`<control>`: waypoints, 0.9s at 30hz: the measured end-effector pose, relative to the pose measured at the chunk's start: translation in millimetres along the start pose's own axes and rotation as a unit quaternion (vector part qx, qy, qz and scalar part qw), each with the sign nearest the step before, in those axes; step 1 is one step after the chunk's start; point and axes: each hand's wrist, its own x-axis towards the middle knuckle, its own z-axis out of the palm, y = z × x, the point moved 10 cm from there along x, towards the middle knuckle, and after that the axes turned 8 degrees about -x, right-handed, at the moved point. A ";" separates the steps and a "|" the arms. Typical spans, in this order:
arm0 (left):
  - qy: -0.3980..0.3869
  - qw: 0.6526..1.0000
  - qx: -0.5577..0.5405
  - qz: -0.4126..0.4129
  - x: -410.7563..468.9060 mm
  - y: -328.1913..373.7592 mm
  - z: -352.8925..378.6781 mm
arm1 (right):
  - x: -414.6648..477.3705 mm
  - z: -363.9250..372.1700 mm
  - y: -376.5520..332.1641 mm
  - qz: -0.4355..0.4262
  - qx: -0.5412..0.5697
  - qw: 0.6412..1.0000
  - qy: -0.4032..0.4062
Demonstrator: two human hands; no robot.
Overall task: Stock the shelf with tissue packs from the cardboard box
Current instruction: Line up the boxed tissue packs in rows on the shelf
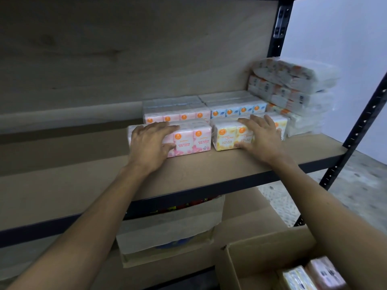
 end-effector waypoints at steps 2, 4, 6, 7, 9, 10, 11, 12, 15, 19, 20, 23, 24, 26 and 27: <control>0.005 1.000 -0.006 0.003 5.9 3.5 5.3 | 5.4 1.3 4.5 -0.004 0.006 1.000 0.006; 0.012 1.000 -0.012 0.005 11.3 7.3 10.6 | 11.6 3.3 8.9 -0.007 0.007 1.000 0.008; 0.018 1.000 -0.013 0.004 16.2 10.9 15.6 | 18.0 5.3 14.6 -0.007 0.009 1.000 0.007; 0.020 1.000 -0.010 0.002 18.7 11.8 18.2 | 21.3 6.6 17.5 -0.008 0.009 1.000 0.006; 0.017 1.000 -0.003 -0.002 24.0 12.2 24.1 | 27.6 8.8 22.6 -0.017 0.007 1.000 0.003; 0.013 1.000 -0.002 -0.005 26.4 11.6 27.0 | 30.4 9.9 24.7 -0.021 0.008 1.000 0.001; 0.010 1.000 -0.003 -0.010 29.0 10.6 29.5 | 32.9 11.0 26.7 -0.022 0.012 1.000 -0.002; 0.009 1.000 -0.005 -0.013 31.4 10.1 31.6 | 35.1 12.1 28.6 -0.022 0.014 1.000 -0.004; 0.005 1.000 -0.007 -0.016 37.6 9.8 36.9 | 40.7 15.5 31.5 -0.018 0.017 1.000 -0.003; 0.002 1.000 -0.016 -0.019 43.1 7.3 41.4 | 49.0 19.5 34.2 -0.013 0.026 1.000 0.002; 0.004 1.000 -0.018 -0.020 43.4 6.9 41.8 | 51.4 20.4 33.9 -0.015 0.026 1.000 0.001; 0.016 1.000 -0.012 -0.014 41.4 8.4 40.9 | 57.7 24.0 32.7 -0.014 0.033 0.999 0.002; 0.021 1.000 -0.008 -0.009 40.1 10.0 40.2 | 58.7 24.4 32.4 -0.013 0.036 0.999 0.008; 0.033 0.999 -0.002 0.001 38.0 11.9 38.1 | 59.6 24.9 32.2 -0.013 0.038 0.999 0.022; 0.037 0.999 -0.001 0.003 37.5 11.8 37.5 | 60.0 25.4 32.2 -0.013 0.037 0.999 0.026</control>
